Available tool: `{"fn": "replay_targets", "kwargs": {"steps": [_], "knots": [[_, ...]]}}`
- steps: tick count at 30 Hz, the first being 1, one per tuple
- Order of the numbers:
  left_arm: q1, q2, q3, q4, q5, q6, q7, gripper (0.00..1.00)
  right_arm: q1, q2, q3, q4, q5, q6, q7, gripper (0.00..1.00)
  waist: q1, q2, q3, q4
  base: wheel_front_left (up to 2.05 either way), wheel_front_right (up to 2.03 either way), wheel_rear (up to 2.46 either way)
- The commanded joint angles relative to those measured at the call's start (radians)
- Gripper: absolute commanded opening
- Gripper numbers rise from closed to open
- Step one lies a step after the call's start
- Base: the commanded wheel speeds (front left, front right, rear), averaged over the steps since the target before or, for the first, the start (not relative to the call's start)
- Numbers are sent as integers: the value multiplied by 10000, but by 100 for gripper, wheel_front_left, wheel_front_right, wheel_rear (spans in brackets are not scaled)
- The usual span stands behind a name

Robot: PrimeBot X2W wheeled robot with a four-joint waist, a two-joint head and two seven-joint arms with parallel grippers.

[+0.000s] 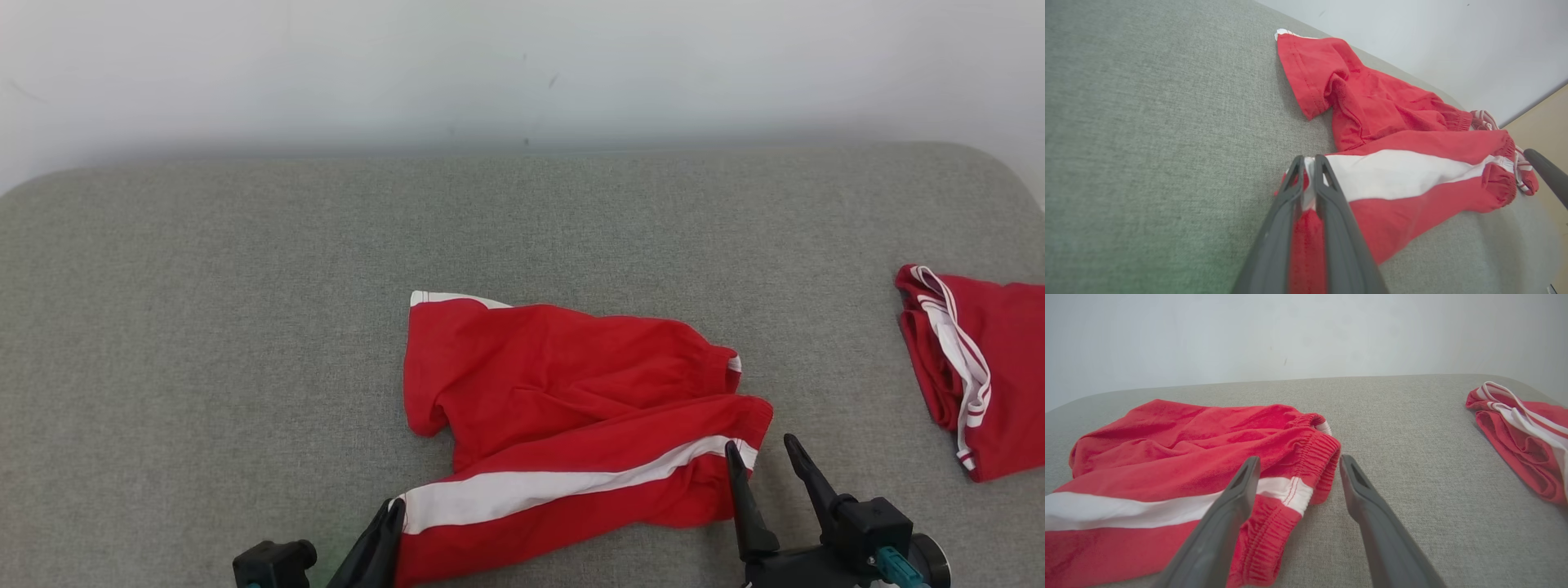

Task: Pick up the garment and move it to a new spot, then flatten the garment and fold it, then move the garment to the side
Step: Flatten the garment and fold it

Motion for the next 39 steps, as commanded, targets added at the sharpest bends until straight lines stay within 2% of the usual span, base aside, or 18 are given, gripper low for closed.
{"fn": "replay_targets", "kwargs": {"steps": [1,2,3,16,26,34,36,39], "knots": [[-85,0,15,56,73,8,-29,13,-52,17,-17,-3,43,-27,-6,100,-1,-1,15,1,0,0,0],[-84,-7,18,89,85,8,-29,9,-58,17,-27,-7,41,-27,-6,100,-1,-1,24,2,0,0,0],[-85,-11,25,118,97,8,-29,0,-61,17,-34,-16,39,-27,-6,100,-1,-1,30,6,0,0,0],[156,-178,521,-148,588,8,-29,0,-87,14,227,232,415,-27,-6,100,-1,-1,9,100,0,0,0],[195,-263,658,-249,842,8,-29,0,-275,17,334,1000,1793,-27,-6,100,-1,-1,91,159,0,0,0],[157,-297,717,-313,1031,8,-29,0,-476,17,507,1150,2960,-27,-6,99,-1,-1,148,229,0,0,0],[183,-300,743,-313,1072,8,-29,0,-425,14,576,1228,3121,-27,-4,89,-1,-1,133,240,0,0,0],[250,-316,774,-314,1081,8,-29,0,-385,14,616,1251,3275,-27,-6,47,-1,-1,110,240,0,0,0]]}}
